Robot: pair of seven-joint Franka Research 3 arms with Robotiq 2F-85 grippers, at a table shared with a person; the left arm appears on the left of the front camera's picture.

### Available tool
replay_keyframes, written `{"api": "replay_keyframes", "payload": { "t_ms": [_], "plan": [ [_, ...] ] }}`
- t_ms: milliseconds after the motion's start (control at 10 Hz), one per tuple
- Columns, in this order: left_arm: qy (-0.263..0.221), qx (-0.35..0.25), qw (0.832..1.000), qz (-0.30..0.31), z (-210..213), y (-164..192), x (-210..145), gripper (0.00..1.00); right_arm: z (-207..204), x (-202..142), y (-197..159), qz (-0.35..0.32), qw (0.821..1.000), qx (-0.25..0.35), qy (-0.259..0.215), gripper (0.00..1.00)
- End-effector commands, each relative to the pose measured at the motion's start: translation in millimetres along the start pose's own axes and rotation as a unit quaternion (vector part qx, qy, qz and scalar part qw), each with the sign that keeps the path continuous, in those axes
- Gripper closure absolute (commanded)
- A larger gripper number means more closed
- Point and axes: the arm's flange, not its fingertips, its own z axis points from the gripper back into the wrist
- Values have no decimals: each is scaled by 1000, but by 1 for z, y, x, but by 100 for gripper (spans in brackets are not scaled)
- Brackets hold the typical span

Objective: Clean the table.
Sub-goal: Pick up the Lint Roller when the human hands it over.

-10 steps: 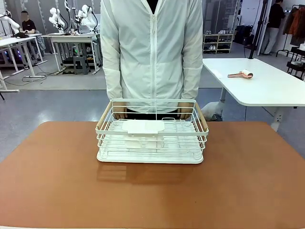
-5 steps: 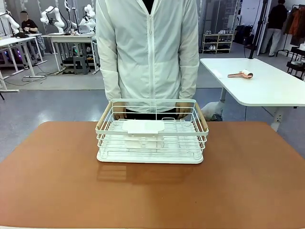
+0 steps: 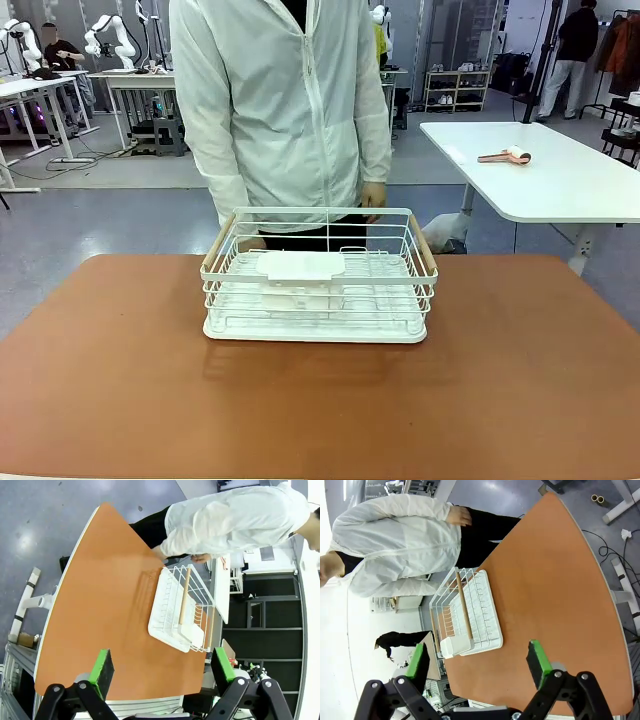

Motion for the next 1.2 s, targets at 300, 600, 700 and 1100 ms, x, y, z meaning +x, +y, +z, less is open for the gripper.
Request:
{"api": "replay_keyframes", "payload": {
  "t_ms": [300, 600, 700, 1100],
  "plan": [
    [-1, -12, 1000, -11, 3, 1, -1, 0, 2, 0, -1, 7, 1000, 7, 1, 0],
    [-1, -12, 1000, -11, 3, 1, -1, 0, 2, 0, -1, 7, 1000, 7, 1, 0],
    [-1, -12, 1000, -11, 3, 1, -1, 0, 2, 0, -1, 7, 1000, 7, 1, 0],
    [-1, -12, 1000, -11, 3, 1, -1, 0, 2, 0, -1, 7, 1000, 7, 1, 0]
  ]
}}
